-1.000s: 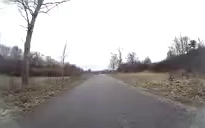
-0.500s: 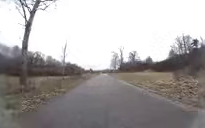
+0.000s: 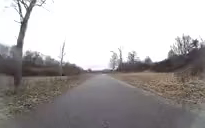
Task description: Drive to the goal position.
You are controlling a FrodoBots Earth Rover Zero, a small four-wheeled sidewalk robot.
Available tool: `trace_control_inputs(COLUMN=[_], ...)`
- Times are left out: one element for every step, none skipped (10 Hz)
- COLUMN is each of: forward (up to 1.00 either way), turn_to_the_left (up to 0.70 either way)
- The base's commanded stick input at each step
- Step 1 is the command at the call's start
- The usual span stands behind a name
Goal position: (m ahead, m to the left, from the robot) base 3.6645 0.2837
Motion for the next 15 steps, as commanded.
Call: trace_control_inputs(forward=[1.0, 1.0, 1.0, 1.0, 1.0, 1.0, 1.0, 1.0, 1.0, 1.0, 1.0, 1.0, 1.0, 1.0, 1.0], turn_to_the_left=[0.08, 0.14, 0.2, 0.26, 0.32, 0.38, 0.31, 0.17, 0.04, 0.0, 0.0, 0.0, 0.0, 0.0, 0.0])
